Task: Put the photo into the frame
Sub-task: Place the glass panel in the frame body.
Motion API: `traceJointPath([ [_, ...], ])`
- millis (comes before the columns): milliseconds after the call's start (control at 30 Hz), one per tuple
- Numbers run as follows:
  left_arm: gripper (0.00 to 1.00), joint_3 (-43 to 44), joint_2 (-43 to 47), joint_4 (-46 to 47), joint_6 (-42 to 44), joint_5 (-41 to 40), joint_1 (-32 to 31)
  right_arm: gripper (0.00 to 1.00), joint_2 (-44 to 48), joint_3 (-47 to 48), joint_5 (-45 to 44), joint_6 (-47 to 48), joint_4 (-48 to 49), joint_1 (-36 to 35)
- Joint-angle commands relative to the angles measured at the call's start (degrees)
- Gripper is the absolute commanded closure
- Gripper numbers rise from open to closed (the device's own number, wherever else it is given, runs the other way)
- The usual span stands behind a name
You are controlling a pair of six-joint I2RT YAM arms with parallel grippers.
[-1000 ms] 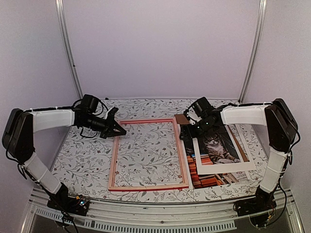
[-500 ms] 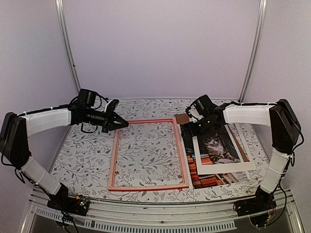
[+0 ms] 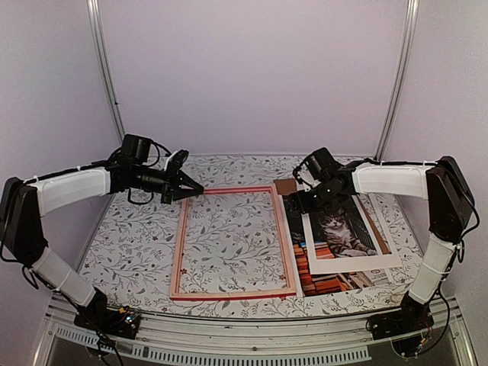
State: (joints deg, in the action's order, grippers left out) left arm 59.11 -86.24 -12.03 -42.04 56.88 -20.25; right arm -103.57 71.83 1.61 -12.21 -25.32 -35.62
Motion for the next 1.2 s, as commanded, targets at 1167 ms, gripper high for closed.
traceJointPath([
  [1167, 1.00, -6.90, -2.64, 14.13, -6.30, 0.37, -1.53, 0.13, 10.03, -3.22, -5.26, -2.19, -2.85, 8.99],
])
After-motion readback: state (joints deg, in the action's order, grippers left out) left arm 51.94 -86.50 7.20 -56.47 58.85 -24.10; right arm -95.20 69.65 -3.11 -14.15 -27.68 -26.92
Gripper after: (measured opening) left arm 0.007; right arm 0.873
